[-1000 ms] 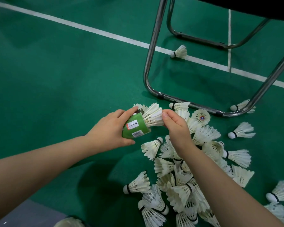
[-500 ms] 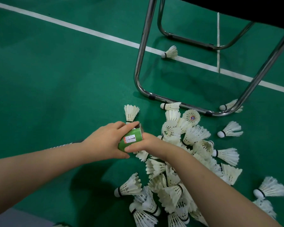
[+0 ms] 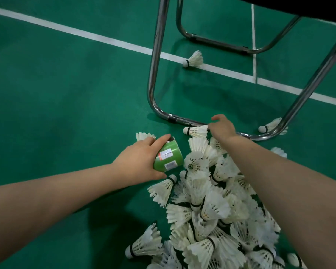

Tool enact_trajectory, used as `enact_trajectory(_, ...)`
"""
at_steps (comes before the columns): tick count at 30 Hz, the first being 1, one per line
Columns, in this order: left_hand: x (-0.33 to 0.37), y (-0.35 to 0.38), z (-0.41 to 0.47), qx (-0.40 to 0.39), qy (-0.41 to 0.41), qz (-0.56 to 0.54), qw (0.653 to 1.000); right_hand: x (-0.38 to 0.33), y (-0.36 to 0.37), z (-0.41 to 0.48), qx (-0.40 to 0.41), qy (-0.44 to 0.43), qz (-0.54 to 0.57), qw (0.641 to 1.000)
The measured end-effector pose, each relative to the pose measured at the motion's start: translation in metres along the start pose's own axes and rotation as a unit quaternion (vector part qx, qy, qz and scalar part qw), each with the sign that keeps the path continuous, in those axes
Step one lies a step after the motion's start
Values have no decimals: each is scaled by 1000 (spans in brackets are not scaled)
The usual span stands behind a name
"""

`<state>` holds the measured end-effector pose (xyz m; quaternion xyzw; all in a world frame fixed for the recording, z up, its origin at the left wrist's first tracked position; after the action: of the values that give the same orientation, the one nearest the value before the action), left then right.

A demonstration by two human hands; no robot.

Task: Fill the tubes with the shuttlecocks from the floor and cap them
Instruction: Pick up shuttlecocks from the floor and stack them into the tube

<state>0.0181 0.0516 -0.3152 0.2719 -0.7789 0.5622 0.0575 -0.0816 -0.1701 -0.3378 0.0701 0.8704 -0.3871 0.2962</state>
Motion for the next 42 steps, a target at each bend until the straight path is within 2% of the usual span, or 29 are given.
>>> enact_trajectory(2,2,5,6,-7,-2,1,1000,-3,2,10,-22,1,-15,1000)
enact_trajectory(6,1,9,19,-2,-20,-5,1000,-9,13,17,-64,10,-113,991)
enact_trajectory(9,3,7,26,15,-26,-9,1000,0,18,20,-48,32,-144,988)
enact_trajectory(13,7,8,30,18,-21,-9,1000,2,20,19,-28,5,-185,982)
enact_trajectory(20,10,7,27,16,-23,-11,1000,-10,11,13,-17,-47,-86,995)
enact_trajectory(23,11,5,20,34,-24,-13,999,-20,8,-7,20,-70,-35,997)
enact_trajectory(25,13,3,14,45,-19,-16,999,-21,4,-26,49,-115,-3,992)
enact_trajectory(29,14,-7,-1,72,-15,-26,997,-15,0,-67,56,-272,43,960)
enact_trajectory(34,14,-21,-18,97,-19,-51,994,-20,-7,-107,81,-352,12,932)
enact_trajectory(39,20,-30,-40,101,-5,-68,993,-40,10,-148,-53,-364,-17,930)
enact_trajectory(42,27,-31,-53,102,12,-83,991,-49,21,-173,-157,-285,107,939)
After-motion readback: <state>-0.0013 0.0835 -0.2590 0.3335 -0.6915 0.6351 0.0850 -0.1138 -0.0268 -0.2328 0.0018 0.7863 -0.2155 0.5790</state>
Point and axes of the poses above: each hand's wrist, its own z-axis towards the middle knuckle, its own y-axis out of the palm, x = y × z, the point moved 3 cm from there along z, towards the middle knuckle, and after that the axes turned 11 degrees about -x, right-handed, at the moved point
